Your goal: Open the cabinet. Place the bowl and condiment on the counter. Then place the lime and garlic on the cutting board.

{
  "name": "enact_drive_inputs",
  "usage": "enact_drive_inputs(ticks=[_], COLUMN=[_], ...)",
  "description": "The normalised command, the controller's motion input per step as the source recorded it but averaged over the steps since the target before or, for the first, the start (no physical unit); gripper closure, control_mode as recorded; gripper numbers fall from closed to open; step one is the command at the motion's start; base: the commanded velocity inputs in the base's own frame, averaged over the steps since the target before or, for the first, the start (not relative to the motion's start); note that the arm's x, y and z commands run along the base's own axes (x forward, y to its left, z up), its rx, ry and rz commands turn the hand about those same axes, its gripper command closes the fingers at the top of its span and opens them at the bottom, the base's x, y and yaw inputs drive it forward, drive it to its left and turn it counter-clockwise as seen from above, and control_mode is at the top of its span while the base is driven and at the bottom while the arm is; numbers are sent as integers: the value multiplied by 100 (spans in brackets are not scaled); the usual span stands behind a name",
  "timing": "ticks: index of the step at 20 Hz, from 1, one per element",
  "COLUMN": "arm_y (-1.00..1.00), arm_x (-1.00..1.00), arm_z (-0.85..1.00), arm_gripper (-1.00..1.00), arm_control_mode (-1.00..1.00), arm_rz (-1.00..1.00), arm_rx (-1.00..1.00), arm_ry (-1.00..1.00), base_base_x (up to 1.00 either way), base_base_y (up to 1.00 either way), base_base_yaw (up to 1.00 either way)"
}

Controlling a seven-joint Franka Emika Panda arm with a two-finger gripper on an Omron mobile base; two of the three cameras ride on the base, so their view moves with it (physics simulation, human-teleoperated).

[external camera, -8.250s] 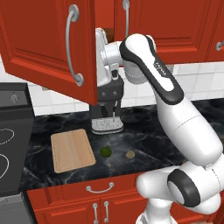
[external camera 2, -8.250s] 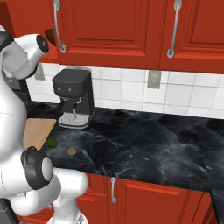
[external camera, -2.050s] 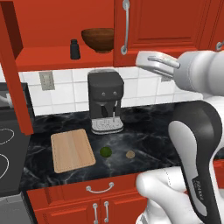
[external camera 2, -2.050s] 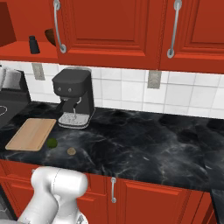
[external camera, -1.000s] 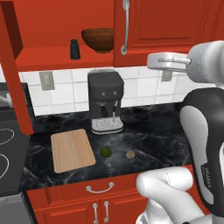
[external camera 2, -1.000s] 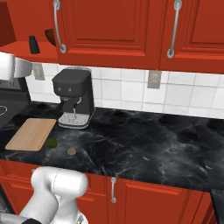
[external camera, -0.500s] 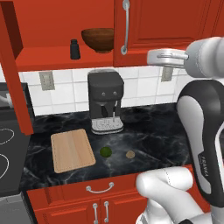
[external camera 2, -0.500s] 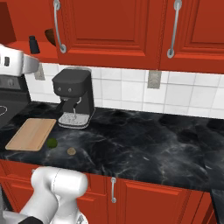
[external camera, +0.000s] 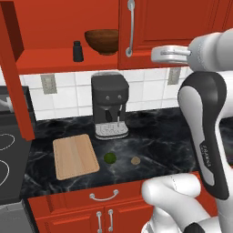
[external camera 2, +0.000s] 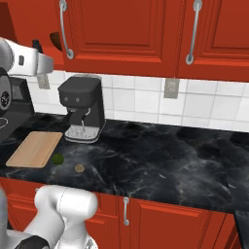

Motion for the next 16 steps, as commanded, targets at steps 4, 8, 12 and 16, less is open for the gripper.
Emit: enact_drive_inputs(ticks=[4, 8, 12, 16], arm_y=[-8, -13, -4, 0], arm_x=[22, 16, 16, 17], arm_z=[2, 1, 0, 3], arm_gripper=[-100, -100, -100, -100], arm_control_mode=[-100, -100, -100, -100], arm_rz=[0, -1, -4, -4], arm_rx=[-4, -2, -1, 0], arm_ry=[0, 0, 1, 3], base_base_x=[0, 0, 0, 0], base_base_y=[0, 0, 0, 0], base_base_yaw=[0, 0, 0, 0])
